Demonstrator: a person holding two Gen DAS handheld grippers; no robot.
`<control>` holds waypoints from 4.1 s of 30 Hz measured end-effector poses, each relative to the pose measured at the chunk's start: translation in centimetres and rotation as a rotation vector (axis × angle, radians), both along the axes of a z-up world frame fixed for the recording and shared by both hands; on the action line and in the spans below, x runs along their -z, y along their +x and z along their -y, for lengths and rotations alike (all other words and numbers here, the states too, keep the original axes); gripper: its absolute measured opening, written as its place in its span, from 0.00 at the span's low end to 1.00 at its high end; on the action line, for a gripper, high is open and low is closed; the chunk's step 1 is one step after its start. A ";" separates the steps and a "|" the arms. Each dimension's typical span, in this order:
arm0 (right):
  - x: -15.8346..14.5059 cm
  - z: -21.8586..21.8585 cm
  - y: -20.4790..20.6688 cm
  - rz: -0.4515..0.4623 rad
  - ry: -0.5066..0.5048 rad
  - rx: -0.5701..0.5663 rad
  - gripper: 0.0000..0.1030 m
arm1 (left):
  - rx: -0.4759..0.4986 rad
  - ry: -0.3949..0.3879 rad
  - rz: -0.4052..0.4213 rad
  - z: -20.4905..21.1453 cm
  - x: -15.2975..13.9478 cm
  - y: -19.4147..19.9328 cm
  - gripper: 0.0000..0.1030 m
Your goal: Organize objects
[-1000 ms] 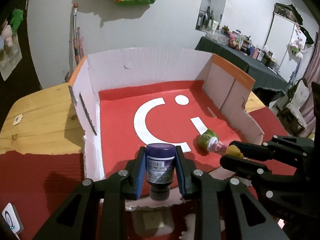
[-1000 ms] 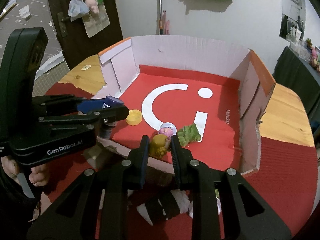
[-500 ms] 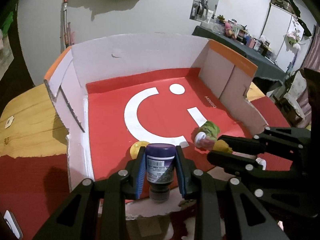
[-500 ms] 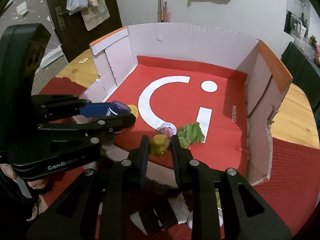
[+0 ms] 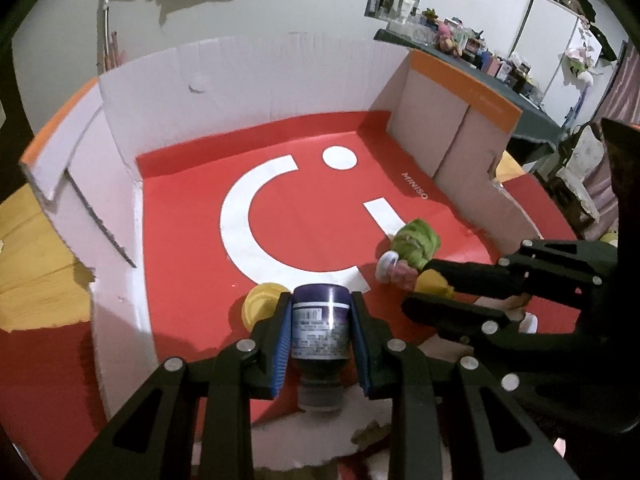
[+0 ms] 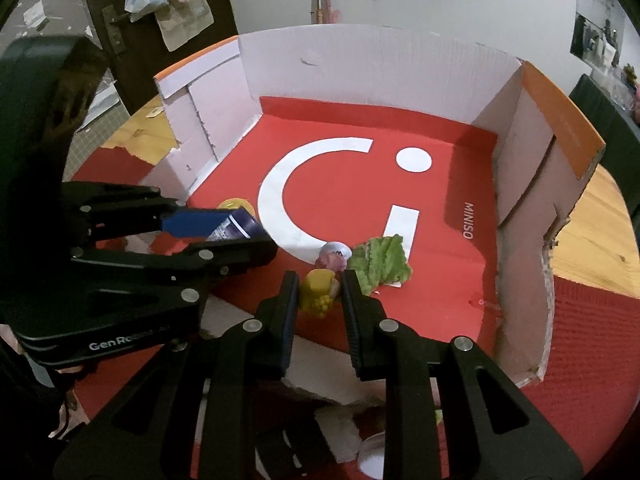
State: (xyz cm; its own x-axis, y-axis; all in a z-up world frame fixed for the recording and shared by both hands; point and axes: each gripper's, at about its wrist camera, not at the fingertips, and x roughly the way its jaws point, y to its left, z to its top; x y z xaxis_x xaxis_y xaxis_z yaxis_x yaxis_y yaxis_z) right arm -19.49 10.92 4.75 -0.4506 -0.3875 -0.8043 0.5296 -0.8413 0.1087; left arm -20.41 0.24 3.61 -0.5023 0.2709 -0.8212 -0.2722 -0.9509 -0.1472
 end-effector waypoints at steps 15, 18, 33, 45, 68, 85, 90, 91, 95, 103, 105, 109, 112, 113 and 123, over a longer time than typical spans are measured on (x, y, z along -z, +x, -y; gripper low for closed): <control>0.5 -1.1 -1.6 -0.036 0.024 0.071 0.20 | -0.080 -0.081 -0.044 1.0 0.1 -1.4 0.28; 0.6 -1.5 -1.9 -0.048 0.032 0.091 0.20 | -0.099 -0.093 -0.050 1.3 0.1 -1.6 0.28; 1.1 -1.6 -2.2 -0.028 0.018 0.086 0.20 | -0.040 -0.072 -0.026 0.2 0.5 -1.8 0.28; 1.5 -1.3 -2.2 -0.023 0.038 0.074 0.20 | -0.065 -0.076 -0.035 0.5 0.6 -2.0 0.28; 1.7 -1.4 -2.2 -0.018 0.044 0.071 0.21 | -0.072 -0.081 -0.036 0.6 0.5 -2.1 0.28; 1.6 -1.2 -1.8 -0.021 0.041 0.077 0.22 | -0.089 -0.088 -0.039 1.2 0.6 -1.9 0.44; 1.6 -1.0 -1.3 -0.018 0.039 0.078 0.22 | -0.090 -0.087 -0.040 1.6 0.8 -1.7 0.44; 1.6 -0.9 -1.1 -0.017 0.037 0.078 0.22 | -0.090 -0.090 -0.042 1.7 0.8 -1.5 0.44; 1.5 -0.7 -0.6 -0.013 0.030 0.080 0.22 | -0.092 -0.087 -0.041 1.9 0.8 -1.3 0.45; 1.3 -0.3 -0.5 -0.011 0.025 0.088 0.23 | -0.100 -0.075 -0.048 1.9 0.3 -1.1 0.45; 1.3 -0.2 -0.4 -0.016 0.029 0.088 0.23 | -0.103 -0.076 -0.053 2.0 0.2 -1.0 0.45; 1.0 -0.4 -0.3 -0.022 0.027 0.092 0.33 | -0.112 -0.076 -0.067 2.2 -0.2 -0.5 0.52; 0.9 -0.5 0.0 -0.031 0.024 0.091 0.49 | -0.114 -0.074 -0.075 2.1 -0.7 -0.3 0.52; 0.8 -0.4 0.1 -0.034 0.027 0.089 0.49 | -0.115 -0.075 -0.078 2.1 -0.8 -0.2 0.52; 0.2 -0.4 1.0 -0.048 0.006 0.088 0.50 | -0.121 -0.080 -0.094 2.2 -1.3 1.1 0.56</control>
